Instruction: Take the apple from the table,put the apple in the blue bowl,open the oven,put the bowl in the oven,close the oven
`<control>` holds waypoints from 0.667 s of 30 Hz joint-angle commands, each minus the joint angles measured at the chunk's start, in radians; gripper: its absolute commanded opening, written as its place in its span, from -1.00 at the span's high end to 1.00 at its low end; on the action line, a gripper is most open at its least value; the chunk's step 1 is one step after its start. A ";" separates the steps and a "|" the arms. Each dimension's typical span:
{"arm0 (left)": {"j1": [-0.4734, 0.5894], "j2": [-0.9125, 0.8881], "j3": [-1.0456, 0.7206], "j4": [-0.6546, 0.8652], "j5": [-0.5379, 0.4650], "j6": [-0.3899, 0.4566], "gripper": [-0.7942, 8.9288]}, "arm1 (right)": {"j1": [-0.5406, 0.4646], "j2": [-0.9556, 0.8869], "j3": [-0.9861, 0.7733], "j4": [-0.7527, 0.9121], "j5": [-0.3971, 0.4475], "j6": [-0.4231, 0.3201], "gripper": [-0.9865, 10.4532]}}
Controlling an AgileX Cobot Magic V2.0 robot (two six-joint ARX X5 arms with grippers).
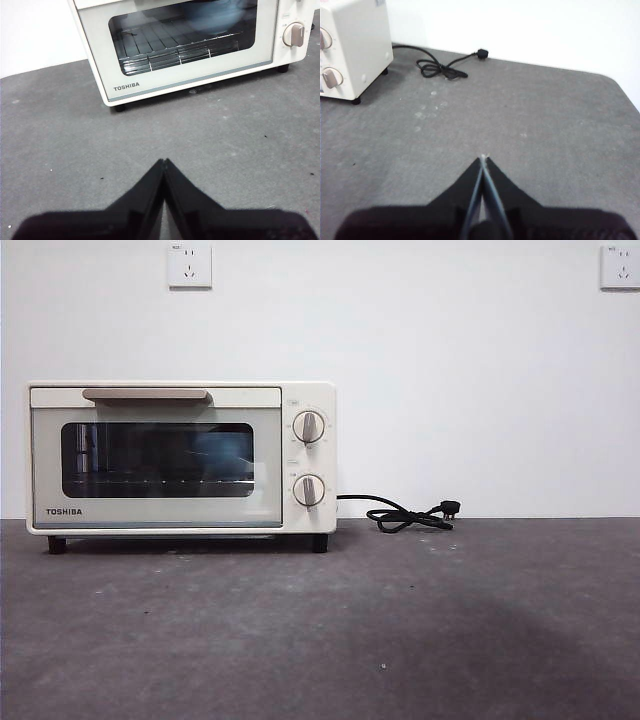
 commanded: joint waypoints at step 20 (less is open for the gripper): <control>-0.002 0.000 -0.009 0.006 0.005 -0.010 0.84 | -0.028 -0.163 -0.451 0.324 -0.047 0.053 0.83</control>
